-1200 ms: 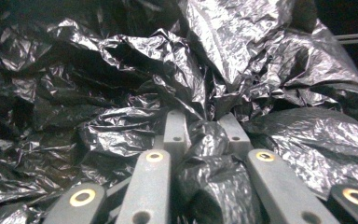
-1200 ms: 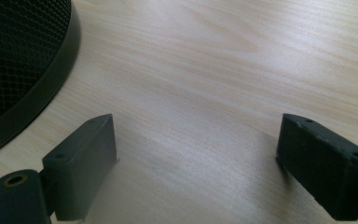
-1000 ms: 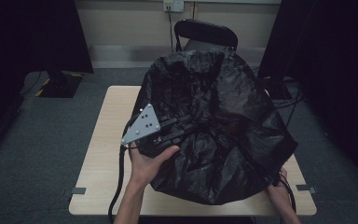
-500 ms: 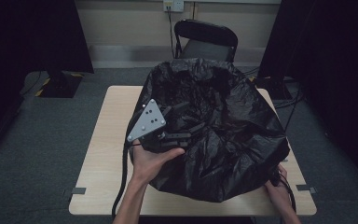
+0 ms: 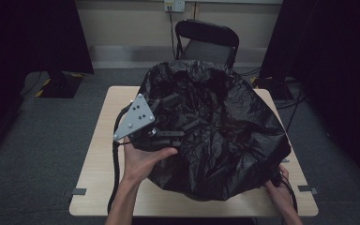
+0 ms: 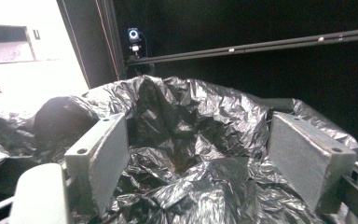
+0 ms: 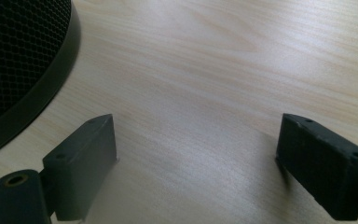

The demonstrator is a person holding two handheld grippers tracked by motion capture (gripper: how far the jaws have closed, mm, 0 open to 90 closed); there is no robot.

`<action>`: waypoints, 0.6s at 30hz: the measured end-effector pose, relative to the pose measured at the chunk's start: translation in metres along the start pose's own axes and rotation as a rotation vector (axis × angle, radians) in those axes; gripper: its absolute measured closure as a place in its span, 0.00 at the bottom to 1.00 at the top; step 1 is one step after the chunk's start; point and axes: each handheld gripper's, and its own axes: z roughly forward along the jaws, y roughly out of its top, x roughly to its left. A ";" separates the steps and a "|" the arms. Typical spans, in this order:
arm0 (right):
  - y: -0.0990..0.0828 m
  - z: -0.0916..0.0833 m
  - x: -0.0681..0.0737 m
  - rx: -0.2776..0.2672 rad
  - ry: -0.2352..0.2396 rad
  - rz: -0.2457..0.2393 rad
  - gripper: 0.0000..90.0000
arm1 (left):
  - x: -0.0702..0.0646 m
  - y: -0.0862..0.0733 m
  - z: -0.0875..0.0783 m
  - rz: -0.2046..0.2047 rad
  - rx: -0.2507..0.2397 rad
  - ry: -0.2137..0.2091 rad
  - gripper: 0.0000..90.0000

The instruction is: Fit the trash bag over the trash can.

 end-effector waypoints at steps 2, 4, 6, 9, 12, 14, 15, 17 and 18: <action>0.000 0.000 -0.001 -0.002 0.001 0.007 0.14 | 0.002 0.000 -0.006 0.001 0.003 0.010 0.23; 0.000 -0.003 -0.003 -0.006 0.024 0.009 0.17 | 0.005 -0.001 -0.016 0.006 0.008 0.028 0.23; 0.004 -0.011 -0.005 -0.045 0.028 0.027 0.19 | 0.008 -0.003 -0.030 0.009 -0.005 0.047 0.25; 0.014 -0.033 -0.010 -0.151 0.024 0.054 0.18 | 0.018 -0.010 -0.054 -0.010 -0.040 0.098 0.28; 0.025 -0.060 -0.016 -0.242 0.011 0.074 0.16 | 0.033 -0.020 -0.072 -0.041 -0.045 0.149 0.29; 0.031 -0.077 -0.020 -0.289 -0.014 0.067 0.17 | 0.042 -0.028 -0.079 -0.071 -0.045 0.167 0.29; 0.034 -0.085 -0.021 -0.303 -0.032 0.061 0.17 | 0.047 -0.032 -0.081 -0.080 -0.038 0.178 0.29; 0.040 -0.102 -0.026 -0.348 -0.046 0.064 0.18 | 0.057 -0.041 -0.081 -0.104 -0.031 0.191 0.29; 0.044 -0.111 -0.028 -0.373 -0.051 0.067 0.18 | 0.062 -0.045 -0.080 -0.135 -0.032 0.183 0.29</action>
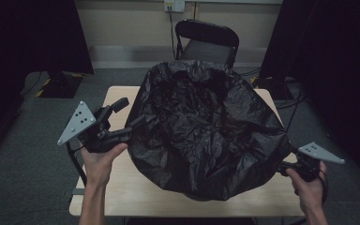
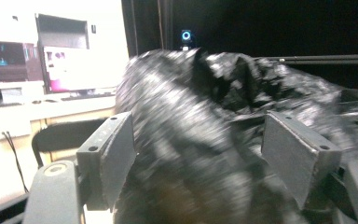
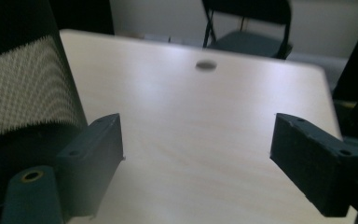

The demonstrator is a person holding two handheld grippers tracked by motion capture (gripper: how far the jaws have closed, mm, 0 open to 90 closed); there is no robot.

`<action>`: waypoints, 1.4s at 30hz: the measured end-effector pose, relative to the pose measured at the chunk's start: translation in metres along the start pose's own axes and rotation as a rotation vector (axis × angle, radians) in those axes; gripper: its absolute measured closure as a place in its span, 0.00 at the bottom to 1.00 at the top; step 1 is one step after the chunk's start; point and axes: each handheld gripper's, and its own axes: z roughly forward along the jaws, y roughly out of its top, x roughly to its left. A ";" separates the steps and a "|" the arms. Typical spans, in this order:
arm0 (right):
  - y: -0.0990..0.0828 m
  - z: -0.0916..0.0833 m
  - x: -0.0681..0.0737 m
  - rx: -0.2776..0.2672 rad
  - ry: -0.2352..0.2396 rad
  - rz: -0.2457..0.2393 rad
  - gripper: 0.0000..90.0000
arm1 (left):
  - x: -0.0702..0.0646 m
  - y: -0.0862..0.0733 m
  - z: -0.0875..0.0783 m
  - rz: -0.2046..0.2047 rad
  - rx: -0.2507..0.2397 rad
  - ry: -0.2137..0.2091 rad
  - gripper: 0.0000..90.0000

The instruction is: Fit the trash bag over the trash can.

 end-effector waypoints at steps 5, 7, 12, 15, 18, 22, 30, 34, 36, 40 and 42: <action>0.033 -0.028 -0.002 -0.105 -0.013 -0.009 0.22 | 0.012 -0.015 0.016 -0.067 0.023 -0.117 0.49; 0.049 -0.039 0.001 -0.143 -0.016 -0.023 0.23 | 0.011 -0.019 0.024 -0.074 0.046 -0.134 0.61; 0.099 -0.067 0.012 -0.253 -0.016 -0.059 0.25 | -0.001 -0.021 0.038 -0.048 0.067 -0.198 0.87; 0.123 -0.078 0.021 -0.327 0.020 -0.057 0.25 | -0.005 -0.017 0.041 -0.049 0.052 -0.214 0.95; 0.141 -0.080 0.037 -0.364 0.094 -0.083 0.25 | -0.007 -0.015 0.045 -0.053 0.050 -0.225 0.98; 0.152 -0.062 0.064 -0.317 0.207 -0.136 0.28 | -0.011 -0.014 0.049 -0.038 0.068 -0.243 1.00; 0.141 -0.029 0.086 -0.257 0.250 -0.190 0.91 | -0.018 -0.004 0.035 -0.018 0.035 -0.270 1.00; 0.140 -0.048 0.075 -0.326 0.220 -0.182 1.00 | -0.023 0.006 0.025 -0.006 0.009 -0.293 1.00; 0.138 -0.057 0.070 -0.344 0.207 -0.181 1.00 | -0.027 0.009 0.021 -0.003 -0.006 -0.313 1.00; 0.134 -0.059 0.068 -0.316 0.271 -0.151 0.59 | -0.032 0.010 0.021 0.015 0.004 -0.308 1.00; 0.132 -0.053 0.072 -0.277 0.264 -0.150 0.36 | -0.033 0.008 0.023 0.010 0.010 -0.305 1.00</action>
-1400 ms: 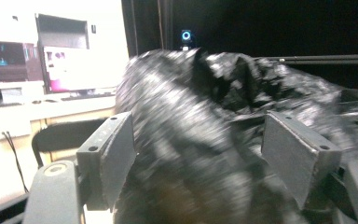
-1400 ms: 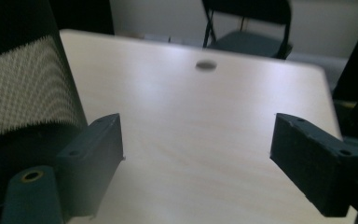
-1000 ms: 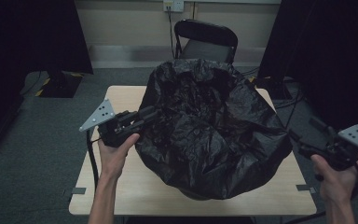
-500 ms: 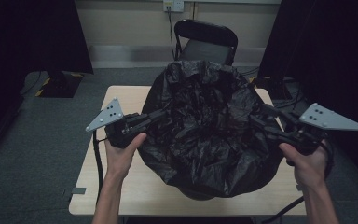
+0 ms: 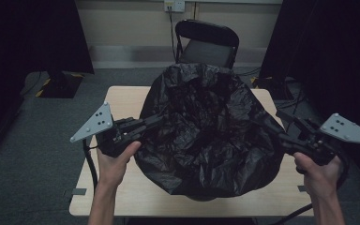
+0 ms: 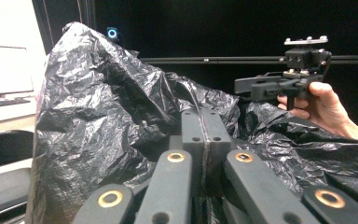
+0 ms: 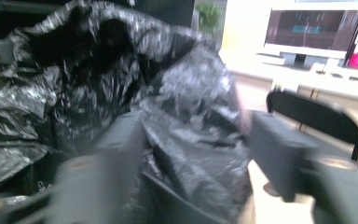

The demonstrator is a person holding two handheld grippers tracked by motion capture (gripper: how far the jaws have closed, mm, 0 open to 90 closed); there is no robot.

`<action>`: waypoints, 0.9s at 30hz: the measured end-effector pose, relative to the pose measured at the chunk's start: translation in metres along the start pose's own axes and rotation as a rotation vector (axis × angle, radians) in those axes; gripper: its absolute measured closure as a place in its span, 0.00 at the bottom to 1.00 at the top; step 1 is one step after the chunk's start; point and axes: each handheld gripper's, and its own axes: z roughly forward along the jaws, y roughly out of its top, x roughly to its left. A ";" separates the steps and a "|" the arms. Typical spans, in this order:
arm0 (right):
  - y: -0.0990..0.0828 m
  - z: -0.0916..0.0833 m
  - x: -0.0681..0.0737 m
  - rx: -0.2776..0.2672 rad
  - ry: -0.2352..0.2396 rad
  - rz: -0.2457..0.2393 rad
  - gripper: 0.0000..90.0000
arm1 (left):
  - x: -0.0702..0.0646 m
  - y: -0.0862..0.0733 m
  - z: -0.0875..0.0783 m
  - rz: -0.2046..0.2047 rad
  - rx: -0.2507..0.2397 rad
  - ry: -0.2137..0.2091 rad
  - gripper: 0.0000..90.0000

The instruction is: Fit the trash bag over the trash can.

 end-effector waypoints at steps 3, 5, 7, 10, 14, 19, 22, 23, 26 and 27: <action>-0.005 0.013 0.002 0.053 0.015 0.005 0.32 | 0.002 -0.005 0.003 -0.008 0.014 0.007 1.00; -0.009 0.020 0.003 0.082 0.036 -0.001 0.45 | 0.004 -0.008 0.003 -0.017 0.023 0.010 1.00; -0.014 0.024 0.004 0.109 0.048 -0.016 0.73 | 0.005 -0.010 0.002 -0.026 0.026 0.012 1.00; -0.017 0.020 0.003 0.082 0.032 -0.001 0.97 | 0.005 -0.012 0.000 -0.034 0.022 0.008 1.00; -0.015 0.003 -0.001 0.007 0.002 0.012 1.00 | -0.002 -0.010 -0.004 -0.035 0.005 -0.013 1.00; -0.012 -0.024 -0.005 -0.019 -0.029 0.008 1.00 | -0.018 -0.004 -0.004 -0.011 -0.014 -0.059 1.00; -0.016 -0.038 -0.012 -0.034 -0.059 0.020 1.00 | -0.023 -0.006 -0.001 0.002 0.009 -0.057 1.00; -0.020 -0.041 -0.015 -0.033 -0.065 0.025 1.00 | -0.023 -0.009 0.001 0.002 0.022 -0.049 1.00; -0.039 -0.039 -0.023 -0.007 -0.096 0.051 1.00 | -0.018 -0.023 0.004 -0.022 0.046 -0.034 1.00; -0.046 -0.037 -0.026 -0.005 -0.104 0.060 1.00 | -0.015 -0.029 0.004 -0.038 0.048 -0.026 1.00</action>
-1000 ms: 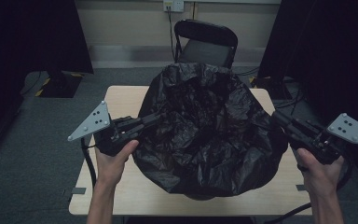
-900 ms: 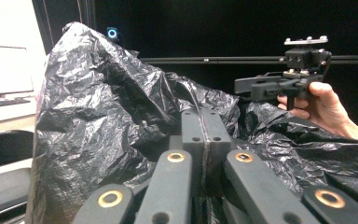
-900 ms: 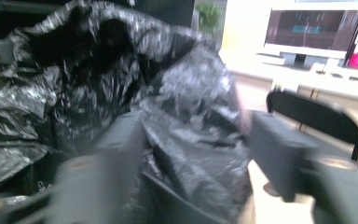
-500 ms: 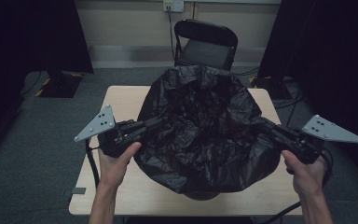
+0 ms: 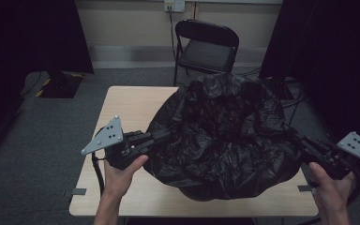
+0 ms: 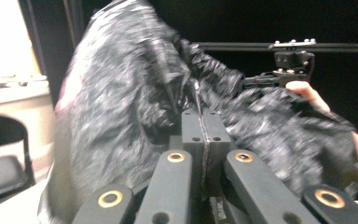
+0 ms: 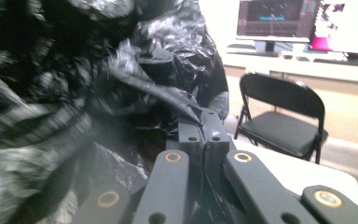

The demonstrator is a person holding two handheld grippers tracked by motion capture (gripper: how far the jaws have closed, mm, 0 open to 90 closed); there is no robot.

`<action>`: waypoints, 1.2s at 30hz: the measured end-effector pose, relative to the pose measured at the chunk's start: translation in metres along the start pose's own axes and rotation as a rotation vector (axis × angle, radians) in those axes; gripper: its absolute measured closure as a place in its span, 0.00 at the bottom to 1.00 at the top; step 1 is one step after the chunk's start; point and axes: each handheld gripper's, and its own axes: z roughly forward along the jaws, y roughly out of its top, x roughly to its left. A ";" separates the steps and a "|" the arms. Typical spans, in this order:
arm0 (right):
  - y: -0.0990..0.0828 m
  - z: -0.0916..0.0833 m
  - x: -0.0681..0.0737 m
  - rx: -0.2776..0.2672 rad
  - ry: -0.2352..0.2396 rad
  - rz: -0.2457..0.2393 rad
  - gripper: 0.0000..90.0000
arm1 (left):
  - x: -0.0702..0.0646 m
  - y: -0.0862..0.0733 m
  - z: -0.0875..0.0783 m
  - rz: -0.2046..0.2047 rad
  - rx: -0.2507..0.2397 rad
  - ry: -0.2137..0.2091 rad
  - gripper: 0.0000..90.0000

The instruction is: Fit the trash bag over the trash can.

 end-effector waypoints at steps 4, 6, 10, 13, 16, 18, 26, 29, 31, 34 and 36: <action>-0.029 0.015 -0.009 0.033 -0.030 0.051 1.00 | 0.016 -0.023 0.000 -0.072 -0.009 0.008 1.00; -0.040 0.024 -0.010 0.043 -0.030 0.070 1.00 | 0.023 -0.030 -0.003 -0.112 -0.044 0.015 1.00; -0.047 0.038 -0.006 0.044 -0.031 0.084 0.98 | 0.033 -0.036 -0.007 -0.128 -0.039 0.044 1.00; -0.043 0.043 0.000 0.055 -0.018 0.055 0.89 | 0.035 -0.038 -0.014 -0.134 -0.051 0.054 1.00; -0.034 0.036 0.003 0.026 0.000 0.044 0.72 | 0.034 -0.033 -0.024 -0.122 -0.060 0.065 0.87; -0.025 0.028 0.003 0.007 0.007 0.038 0.61 | 0.030 -0.026 -0.030 -0.106 -0.062 0.061 0.71; 0.014 0.004 0.008 -0.073 0.075 0.012 0.39 | 0.021 0.018 -0.025 -0.004 -0.070 0.087 0.43; 0.030 0.006 0.010 -0.093 0.100 -0.017 0.37 | 0.029 0.030 -0.006 -0.005 -0.031 0.073 0.40; 0.043 0.015 0.007 -0.086 0.106 -0.025 0.40 | 0.037 0.033 0.010 -0.009 0.008 0.067 0.40; 0.058 0.038 -0.003 -0.063 0.122 -0.027 0.42 | 0.049 0.033 0.027 -0.024 0.062 0.053 0.41; 0.064 0.056 -0.009 -0.037 0.126 -0.026 0.43 | 0.055 0.031 0.035 -0.035 0.077 0.043 0.49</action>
